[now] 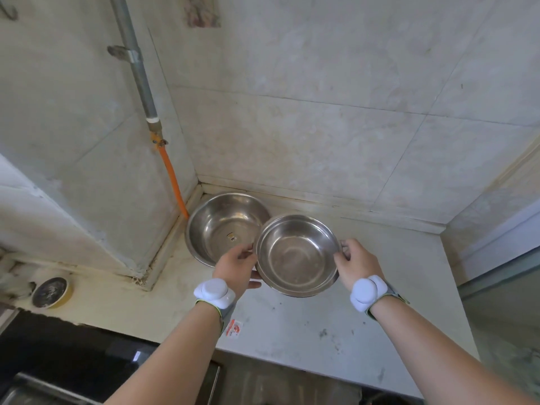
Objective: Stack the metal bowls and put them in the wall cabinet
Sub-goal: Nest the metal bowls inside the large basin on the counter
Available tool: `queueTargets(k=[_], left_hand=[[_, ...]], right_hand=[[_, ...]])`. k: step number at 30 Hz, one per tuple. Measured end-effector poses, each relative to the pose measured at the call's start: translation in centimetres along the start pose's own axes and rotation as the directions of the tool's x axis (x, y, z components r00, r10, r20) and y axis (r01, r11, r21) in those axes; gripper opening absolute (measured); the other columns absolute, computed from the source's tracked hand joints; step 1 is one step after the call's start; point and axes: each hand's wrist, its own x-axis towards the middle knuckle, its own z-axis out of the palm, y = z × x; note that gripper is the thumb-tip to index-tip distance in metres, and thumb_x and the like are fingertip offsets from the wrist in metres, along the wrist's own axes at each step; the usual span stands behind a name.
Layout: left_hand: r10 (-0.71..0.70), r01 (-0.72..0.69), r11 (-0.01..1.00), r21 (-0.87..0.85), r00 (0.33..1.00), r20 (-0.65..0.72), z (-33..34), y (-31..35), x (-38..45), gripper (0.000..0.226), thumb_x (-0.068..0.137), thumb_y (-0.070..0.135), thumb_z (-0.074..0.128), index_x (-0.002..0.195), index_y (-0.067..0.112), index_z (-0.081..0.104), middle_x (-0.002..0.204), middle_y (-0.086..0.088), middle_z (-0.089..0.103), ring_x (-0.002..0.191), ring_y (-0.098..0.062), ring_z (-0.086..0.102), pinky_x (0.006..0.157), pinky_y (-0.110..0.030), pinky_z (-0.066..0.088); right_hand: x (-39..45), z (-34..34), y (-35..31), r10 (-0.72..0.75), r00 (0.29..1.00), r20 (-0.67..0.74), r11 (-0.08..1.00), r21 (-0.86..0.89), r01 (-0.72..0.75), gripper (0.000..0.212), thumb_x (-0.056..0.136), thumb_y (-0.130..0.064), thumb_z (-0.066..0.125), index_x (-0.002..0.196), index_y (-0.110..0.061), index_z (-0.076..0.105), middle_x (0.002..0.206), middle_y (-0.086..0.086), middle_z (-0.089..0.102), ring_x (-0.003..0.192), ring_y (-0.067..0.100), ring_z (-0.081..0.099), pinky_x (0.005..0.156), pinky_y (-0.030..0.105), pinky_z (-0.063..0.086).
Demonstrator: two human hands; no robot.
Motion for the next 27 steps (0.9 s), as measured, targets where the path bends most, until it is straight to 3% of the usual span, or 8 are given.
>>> queueTargets(k=[4, 10, 13, 15, 19, 23, 25, 27], left_hand=[[0.032, -0.032, 0.999, 0.012, 0.999, -0.043, -2.8, 1.5, 0.4, 0.026, 0.103, 0.015, 0.058, 0.098, 0.036, 0.070, 0.067, 0.003, 0.078, 0.061, -0.019, 0.077, 0.054, -0.031, 0.062], [0.057, -0.055, 0.998, 0.025, 0.992, -0.109, -7.0, 2.5, 1.7, 0.034, 0.103, 0.002, 0.053, 0.128, 0.021, 0.068, 0.073, -0.001, 0.081, 0.058, -0.021, 0.077, 0.056, -0.032, 0.064], [0.039, -0.038, 0.999, 0.007, 0.990, -0.139, -8.5, 2.3, 2.8, 0.036, 0.102, 0.000, 0.055, 0.134, 0.014, 0.066, 0.076, -0.001, 0.081, 0.061, -0.024, 0.076, 0.062, -0.039, 0.067], [0.033, -0.031, 0.999, 0.017, 0.986, -0.162, -9.1, 2.1, 3.6, 0.038, 0.101, 0.001, 0.057, 0.137, 0.012, 0.065, 0.085, -0.005, 0.079, 0.064, -0.026, 0.075, 0.070, -0.046, 0.067], [0.025, -0.010, 0.997, 0.070, 0.977, -0.211, -10.3, 1.5, 5.5, 0.030, 0.100, 0.006, 0.061, 0.121, 0.026, 0.067, 0.083, 0.006, 0.077, 0.059, -0.021, 0.073, 0.055, -0.031, 0.063], [0.028, 0.013, 0.984, 0.179, 0.973, -0.228, -10.5, 1.0, 6.7, 0.038, 0.099, 0.008, 0.058, 0.089, 0.044, 0.063, 0.063, 0.018, 0.072, 0.063, -0.023, 0.067, 0.059, -0.032, 0.065], [0.017, 0.036, 0.970, 0.239, 0.976, -0.216, -10.5, 0.9, 7.1, 0.039, 0.098, 0.010, 0.056, 0.087, 0.047, 0.061, 0.078, 0.017, 0.073, 0.070, -0.027, 0.072, 0.063, -0.033, 0.066], [0.009, 0.052, 0.952, 0.302, 0.980, -0.197, -10.7, 0.8, 7.6, 0.036, 0.095, 0.011, 0.054, 0.093, 0.044, 0.068, 0.091, 0.005, 0.076, 0.079, -0.033, 0.076, 0.065, -0.036, 0.067]], right_hand=[[0.7, 1.4, -3.3, -0.046, 0.999, 0.013, 0.998, 0.043, 0.045, 0.030, 0.095, -0.021, 0.053, 0.123, -0.020, 0.064, 0.089, -0.003, 0.071, 0.082, 0.023, 0.067, 0.062, 0.027, 0.047], [2.2, 4.8, -7.5, -0.110, 0.991, 0.070, 0.994, 0.014, 0.109, 0.041, 0.089, -0.016, 0.053, 0.129, -0.026, 0.062, 0.073, -0.010, 0.059, 0.064, 0.011, 0.057, 0.054, 0.025, 0.040], [2.9, 6.5, -8.6, -0.127, 0.987, 0.096, 0.992, -0.007, 0.129, 0.034, 0.089, -0.016, 0.051, 0.120, -0.026, 0.063, 0.068, -0.008, 0.057, 0.060, 0.014, 0.055, 0.052, 0.026, 0.041], [3.2, 7.4, -9.0, -0.130, 0.986, 0.105, 0.991, -0.027, 0.133, 0.024, 0.090, -0.016, 0.052, 0.110, -0.017, 0.064, 0.069, -0.001, 0.057, 0.062, 0.022, 0.054, 0.058, 0.032, 0.046], [4.3, 9.6, -9.4, -0.110, 0.983, 0.148, 0.991, -0.054, 0.119, 0.024, 0.092, -0.019, 0.054, 0.111, -0.009, 0.065, 0.089, 0.015, 0.071, 0.084, 0.036, 0.067, 0.070, 0.035, 0.053], [5.4, 11.6, -9.2, -0.063, 0.976, 0.209, 0.993, -0.081, 0.081, 0.030, 0.093, -0.024, 0.056, 0.118, -0.010, 0.064, 0.094, 0.012, 0.074, 0.088, 0.035, 0.071, 0.079, 0.038, 0.057], [5.8, 12.3, -9.0, -0.032, 0.973, 0.227, 0.995, -0.089, 0.054, 0.032, 0.094, -0.025, 0.056, 0.121, -0.010, 0.062, 0.098, 0.012, 0.075, 0.089, 0.035, 0.072, 0.082, 0.037, 0.058], [6.1, 12.9, -9.0, -0.014, 0.970, 0.241, 0.993, -0.109, 0.042, 0.029, 0.093, -0.026, 0.056, 0.117, -0.010, 0.062, 0.097, 0.011, 0.074, 0.090, 0.035, 0.071, 0.079, 0.035, 0.056]])
